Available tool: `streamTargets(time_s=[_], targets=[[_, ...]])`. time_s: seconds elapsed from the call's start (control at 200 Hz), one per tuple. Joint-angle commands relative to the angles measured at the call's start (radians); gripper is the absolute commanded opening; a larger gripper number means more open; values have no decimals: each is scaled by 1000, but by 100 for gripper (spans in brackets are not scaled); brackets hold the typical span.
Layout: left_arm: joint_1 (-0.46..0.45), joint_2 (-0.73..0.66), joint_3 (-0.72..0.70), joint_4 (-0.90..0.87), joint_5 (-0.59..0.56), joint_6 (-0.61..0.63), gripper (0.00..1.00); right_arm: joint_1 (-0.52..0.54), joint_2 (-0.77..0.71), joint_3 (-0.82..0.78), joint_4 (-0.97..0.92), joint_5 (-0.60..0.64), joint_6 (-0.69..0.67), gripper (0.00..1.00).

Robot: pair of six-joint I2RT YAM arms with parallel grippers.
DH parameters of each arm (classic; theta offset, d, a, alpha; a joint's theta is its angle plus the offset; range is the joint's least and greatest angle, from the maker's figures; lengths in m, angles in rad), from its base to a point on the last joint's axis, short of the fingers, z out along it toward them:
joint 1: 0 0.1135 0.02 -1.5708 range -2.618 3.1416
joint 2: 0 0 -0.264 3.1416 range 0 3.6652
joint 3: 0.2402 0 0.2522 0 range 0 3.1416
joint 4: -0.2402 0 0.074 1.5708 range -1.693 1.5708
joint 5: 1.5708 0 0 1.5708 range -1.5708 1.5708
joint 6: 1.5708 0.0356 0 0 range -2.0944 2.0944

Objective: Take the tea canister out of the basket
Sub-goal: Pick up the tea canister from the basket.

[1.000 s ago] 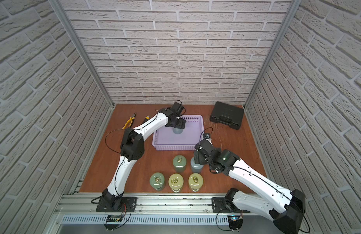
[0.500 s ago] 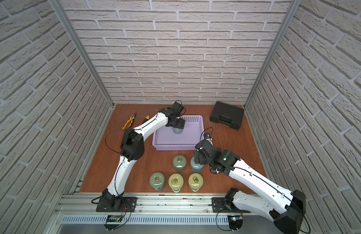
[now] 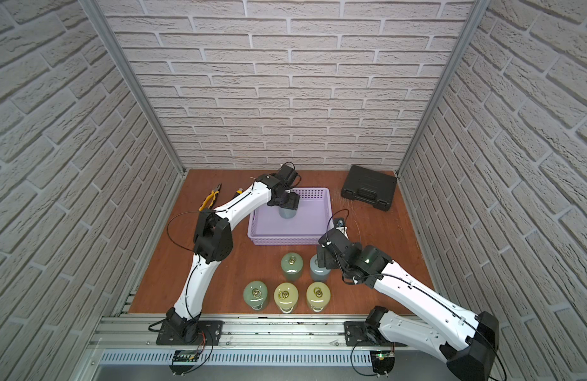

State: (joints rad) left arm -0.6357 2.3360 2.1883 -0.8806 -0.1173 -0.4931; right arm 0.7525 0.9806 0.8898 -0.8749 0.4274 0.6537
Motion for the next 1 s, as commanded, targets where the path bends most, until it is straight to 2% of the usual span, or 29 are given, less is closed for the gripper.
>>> streamTargets(time_s=[0.0,0.245,0.53,0.995], targets=[[4,-124,1,23,-13,22,53,-2,-31,-22,10,24,16,100],[-8,-238,-103,21,-8,53,52,-2,-59,-45,25,15,3,100],[-45,-430,-316,51,-10,118,52,-1,-65,-65,62,-11,-8,100],[-99,-714,-617,96,-19,125,52,-1,-27,-71,110,-18,-28,100]])
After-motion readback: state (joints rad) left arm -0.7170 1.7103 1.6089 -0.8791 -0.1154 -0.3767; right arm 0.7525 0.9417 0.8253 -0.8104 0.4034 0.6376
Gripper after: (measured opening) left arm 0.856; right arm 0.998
